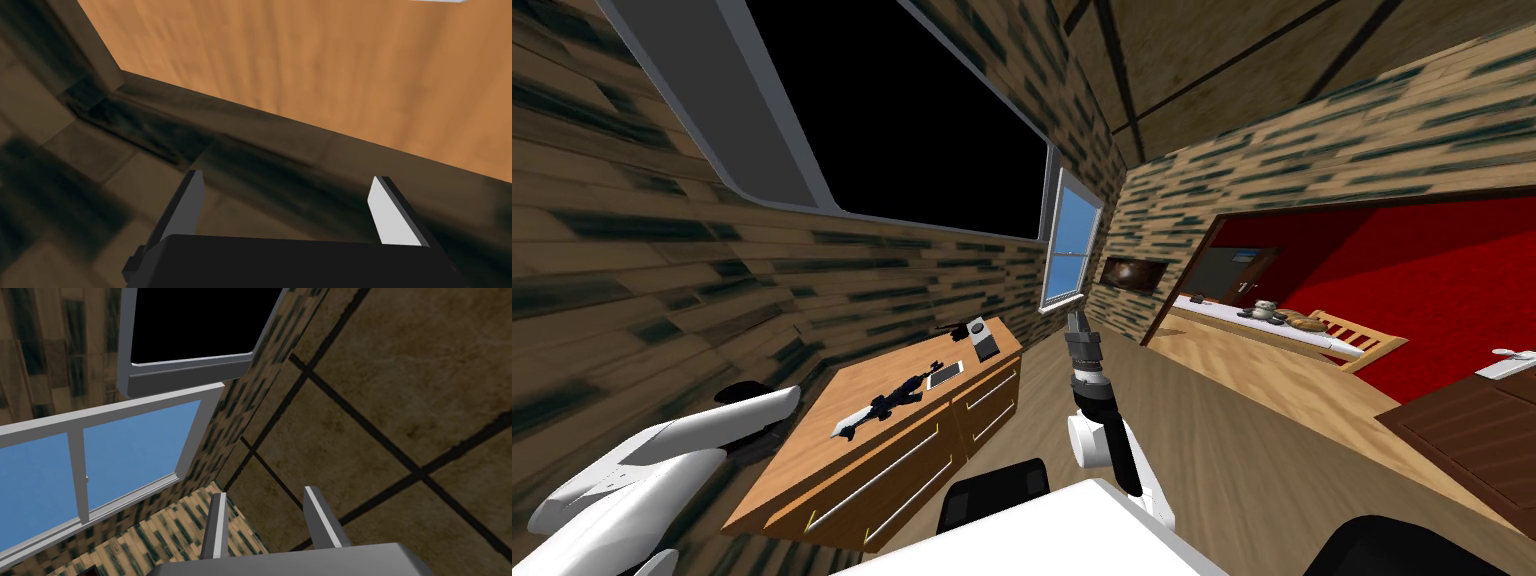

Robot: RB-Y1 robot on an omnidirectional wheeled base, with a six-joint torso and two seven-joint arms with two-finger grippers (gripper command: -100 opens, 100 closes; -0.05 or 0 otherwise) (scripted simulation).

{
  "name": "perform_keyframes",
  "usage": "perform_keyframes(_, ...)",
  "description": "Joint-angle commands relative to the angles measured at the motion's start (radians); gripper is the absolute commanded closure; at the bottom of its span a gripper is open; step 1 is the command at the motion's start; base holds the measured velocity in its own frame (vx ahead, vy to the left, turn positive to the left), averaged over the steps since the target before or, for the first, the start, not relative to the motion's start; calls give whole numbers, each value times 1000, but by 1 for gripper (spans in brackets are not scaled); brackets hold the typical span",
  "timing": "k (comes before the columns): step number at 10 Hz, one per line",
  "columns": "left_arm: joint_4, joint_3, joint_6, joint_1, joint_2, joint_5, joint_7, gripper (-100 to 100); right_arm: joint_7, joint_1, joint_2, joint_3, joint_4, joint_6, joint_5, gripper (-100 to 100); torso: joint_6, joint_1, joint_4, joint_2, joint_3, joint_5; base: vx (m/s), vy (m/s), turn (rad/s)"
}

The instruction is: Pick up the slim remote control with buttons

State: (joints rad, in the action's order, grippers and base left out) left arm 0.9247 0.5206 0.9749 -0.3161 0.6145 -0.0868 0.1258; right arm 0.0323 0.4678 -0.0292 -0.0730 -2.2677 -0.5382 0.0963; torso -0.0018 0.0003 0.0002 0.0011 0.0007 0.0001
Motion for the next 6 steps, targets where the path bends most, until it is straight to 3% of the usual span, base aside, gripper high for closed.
perform_keyframes(1, -50, 25, 50, -37, 12, -4, 3, -100, 0, 0, 0, 0, 0, 0, 0, 0, 0, 0, 0, 0, 0, 0, -7, 5, -133)
perform_keyframes(2, -75, 25, 52, -37, 12, -4, 3, -100, 0, 0, 0, 0, 0, 0, 0, 0, 1, 0, 0, 0, 0, 0, -6, 6, -76)
perform_keyframes(5, -176, 68, 129, -95, 29, -10, 8, -100, 0, 0, 0, 0, 0, 0, 0, 0, 0, 0, 0, 0, 0, 0, -7, 3, -105)
perform_keyframes(6, -176, 68, 138, -95, 29, -10, 8, -100, 0, 0, 0, 0, 0, 0, 0, 0, 0, 0, 0, 0, 0, 0, -4, 5, -58)
